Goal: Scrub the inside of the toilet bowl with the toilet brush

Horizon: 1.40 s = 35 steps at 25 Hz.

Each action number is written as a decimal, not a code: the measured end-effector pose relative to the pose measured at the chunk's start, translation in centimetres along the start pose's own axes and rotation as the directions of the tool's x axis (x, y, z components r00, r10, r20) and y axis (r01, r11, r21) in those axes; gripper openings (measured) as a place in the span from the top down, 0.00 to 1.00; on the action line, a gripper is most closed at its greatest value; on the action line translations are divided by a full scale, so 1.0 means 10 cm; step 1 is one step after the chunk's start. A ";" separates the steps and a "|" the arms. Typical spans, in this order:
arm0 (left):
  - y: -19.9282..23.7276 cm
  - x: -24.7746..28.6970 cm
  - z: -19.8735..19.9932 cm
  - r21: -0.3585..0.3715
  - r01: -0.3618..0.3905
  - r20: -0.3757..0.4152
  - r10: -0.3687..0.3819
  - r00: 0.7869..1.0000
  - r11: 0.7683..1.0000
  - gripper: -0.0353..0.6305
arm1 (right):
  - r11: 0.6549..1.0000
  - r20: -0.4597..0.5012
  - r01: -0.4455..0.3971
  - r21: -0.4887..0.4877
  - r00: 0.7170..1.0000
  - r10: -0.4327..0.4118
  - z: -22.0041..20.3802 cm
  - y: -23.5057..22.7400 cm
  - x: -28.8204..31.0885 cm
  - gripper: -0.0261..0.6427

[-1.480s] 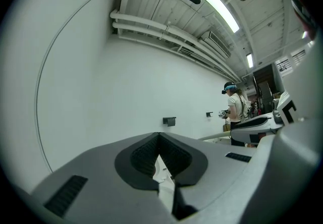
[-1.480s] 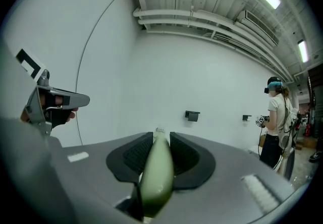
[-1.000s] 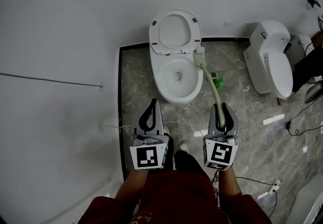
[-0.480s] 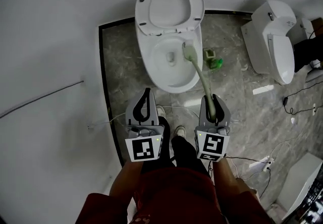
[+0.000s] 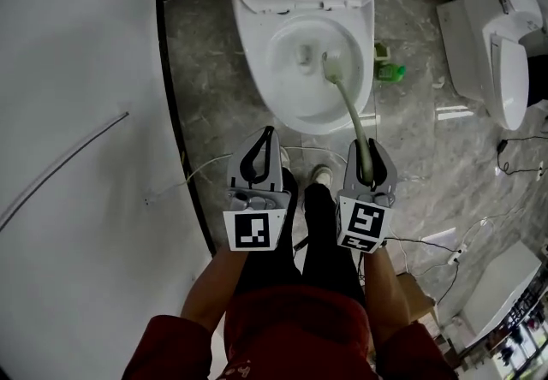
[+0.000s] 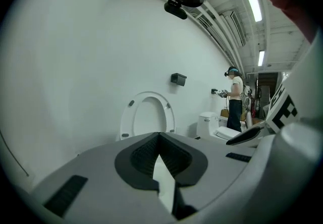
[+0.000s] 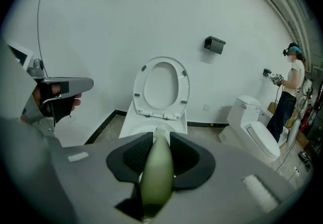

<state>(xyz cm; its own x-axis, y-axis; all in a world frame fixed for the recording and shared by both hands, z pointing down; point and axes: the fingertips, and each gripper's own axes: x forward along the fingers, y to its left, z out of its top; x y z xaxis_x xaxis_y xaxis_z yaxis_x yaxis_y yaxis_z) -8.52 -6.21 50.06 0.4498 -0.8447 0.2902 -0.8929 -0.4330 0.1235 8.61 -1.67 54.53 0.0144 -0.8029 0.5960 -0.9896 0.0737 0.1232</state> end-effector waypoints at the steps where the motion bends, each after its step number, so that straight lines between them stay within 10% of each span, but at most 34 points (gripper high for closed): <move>1: 0.00 0.04 -0.11 -0.010 -0.001 -0.011 0.001 1.000 1.000 0.94 | 1.000 -0.016 -0.004 0.005 1.000 0.004 -0.09 0.03 0.09 0.79; 17: -0.10 0.50 -1.37 -0.022 -0.102 -0.116 0.099 0.988 0.995 0.94 | 0.990 -0.159 -0.137 0.024 0.977 0.139 -1.47 0.19 1.06 0.79; 28: -0.30 0.54 -1.42 -0.033 -0.106 -0.160 0.099 0.982 0.994 0.94 | 0.937 -0.093 -0.308 0.165 0.941 0.325 -1.16 0.55 1.09 0.79; 35: -0.26 0.69 -1.38 -0.030 -0.116 -0.148 0.111 0.983 0.993 0.94 | 0.969 -0.183 -0.215 0.121 0.955 0.234 -1.46 0.23 1.29 0.79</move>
<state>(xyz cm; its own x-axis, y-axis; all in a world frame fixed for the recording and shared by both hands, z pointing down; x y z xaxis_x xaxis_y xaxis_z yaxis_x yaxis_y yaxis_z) -3.42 -6.56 64.88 0.3399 -0.8314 0.4395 -0.9394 -0.3221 0.1173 8.56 -3.23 74.07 -0.1920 -0.6408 0.7433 -0.9795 0.1721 -0.1046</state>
